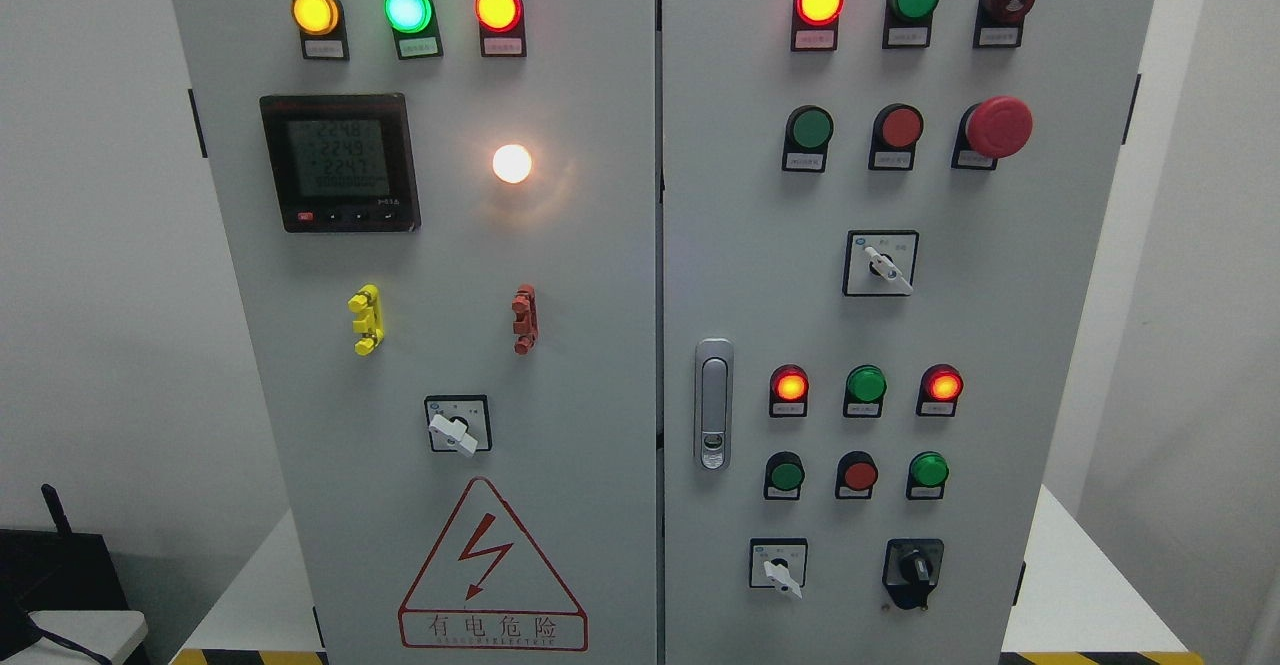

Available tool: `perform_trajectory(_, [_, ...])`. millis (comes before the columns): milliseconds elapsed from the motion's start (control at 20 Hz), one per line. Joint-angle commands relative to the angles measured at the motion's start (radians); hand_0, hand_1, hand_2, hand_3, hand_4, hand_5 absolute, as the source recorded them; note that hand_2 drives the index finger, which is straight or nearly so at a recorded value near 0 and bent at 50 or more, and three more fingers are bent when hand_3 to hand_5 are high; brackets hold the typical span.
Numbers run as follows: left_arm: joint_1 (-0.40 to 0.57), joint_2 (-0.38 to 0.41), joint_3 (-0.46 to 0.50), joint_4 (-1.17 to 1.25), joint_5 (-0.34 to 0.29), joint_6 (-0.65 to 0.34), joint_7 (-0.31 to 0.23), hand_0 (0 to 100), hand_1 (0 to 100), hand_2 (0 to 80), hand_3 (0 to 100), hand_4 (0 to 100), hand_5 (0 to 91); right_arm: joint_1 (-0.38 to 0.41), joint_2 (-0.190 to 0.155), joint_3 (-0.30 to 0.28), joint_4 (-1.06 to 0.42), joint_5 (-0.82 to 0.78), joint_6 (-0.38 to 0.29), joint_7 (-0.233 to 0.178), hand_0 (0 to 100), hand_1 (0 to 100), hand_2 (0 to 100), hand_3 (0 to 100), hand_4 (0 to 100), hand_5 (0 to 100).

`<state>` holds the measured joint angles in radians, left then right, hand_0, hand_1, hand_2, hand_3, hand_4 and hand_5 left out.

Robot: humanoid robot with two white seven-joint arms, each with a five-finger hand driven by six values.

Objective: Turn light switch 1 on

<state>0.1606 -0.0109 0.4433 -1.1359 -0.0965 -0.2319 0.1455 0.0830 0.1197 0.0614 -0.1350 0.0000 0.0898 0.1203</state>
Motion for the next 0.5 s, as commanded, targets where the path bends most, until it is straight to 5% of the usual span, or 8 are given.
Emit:
perform_trajectory(0, [0.036, 0.063, 0.124, 0.468, -0.009, -0.003, 0.002, 17, 22, 14.3, 27, 33, 11.5, 0.000, 0.000, 0.000, 0.000, -0.017, 0.001, -0.001, 12, 39, 0, 0, 0, 0])
perform_trajectory(200, [0.039, 0.092, 0.097, 0.668, -0.034, 0.006, -0.001, 22, 25, 9.4, 18, 24, 1.5, 0.000, 0.000, 0.000, 0.000, -0.018, 0.001, -0.001, 12, 39, 0, 0, 0, 0])
perform_trajectory(450, [0.027, 0.112, -0.050, 0.863, -0.078, 0.017, -0.010, 27, 26, 2.6, 11, 19, 0.0, 0.000, 0.000, 0.000, 0.000, -0.018, 0.001, -0.001, 12, 39, 0, 0, 0, 0])
